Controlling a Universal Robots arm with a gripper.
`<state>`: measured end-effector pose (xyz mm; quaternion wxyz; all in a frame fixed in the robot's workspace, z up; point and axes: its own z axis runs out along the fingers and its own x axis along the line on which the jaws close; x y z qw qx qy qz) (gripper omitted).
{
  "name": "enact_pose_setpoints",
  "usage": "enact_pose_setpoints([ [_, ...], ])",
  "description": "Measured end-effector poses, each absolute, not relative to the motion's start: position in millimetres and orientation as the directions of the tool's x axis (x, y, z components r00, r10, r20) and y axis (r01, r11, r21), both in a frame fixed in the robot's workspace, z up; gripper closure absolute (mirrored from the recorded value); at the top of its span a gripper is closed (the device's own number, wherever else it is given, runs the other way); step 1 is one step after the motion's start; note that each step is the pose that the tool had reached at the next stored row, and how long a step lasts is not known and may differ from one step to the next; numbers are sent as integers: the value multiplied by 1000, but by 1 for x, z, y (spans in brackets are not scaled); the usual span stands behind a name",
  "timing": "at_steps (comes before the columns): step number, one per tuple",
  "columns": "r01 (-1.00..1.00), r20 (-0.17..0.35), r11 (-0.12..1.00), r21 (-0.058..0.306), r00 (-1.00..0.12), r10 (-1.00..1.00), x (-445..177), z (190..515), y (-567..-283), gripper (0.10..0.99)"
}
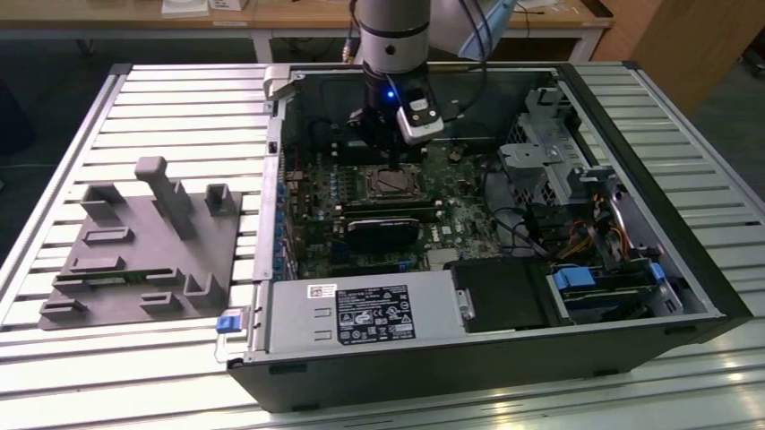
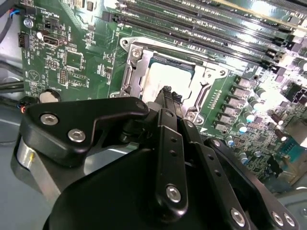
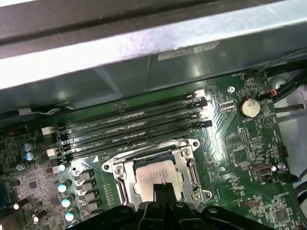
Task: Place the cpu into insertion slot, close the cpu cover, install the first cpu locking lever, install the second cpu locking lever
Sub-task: 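Install the first cpu locking lever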
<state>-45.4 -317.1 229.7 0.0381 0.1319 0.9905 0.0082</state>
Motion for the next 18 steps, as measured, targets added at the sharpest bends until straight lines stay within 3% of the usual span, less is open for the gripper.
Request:
enact_pose_setpoints([
  [18,261,-71,965,25,-962,262,-42,235,-324,980],
])
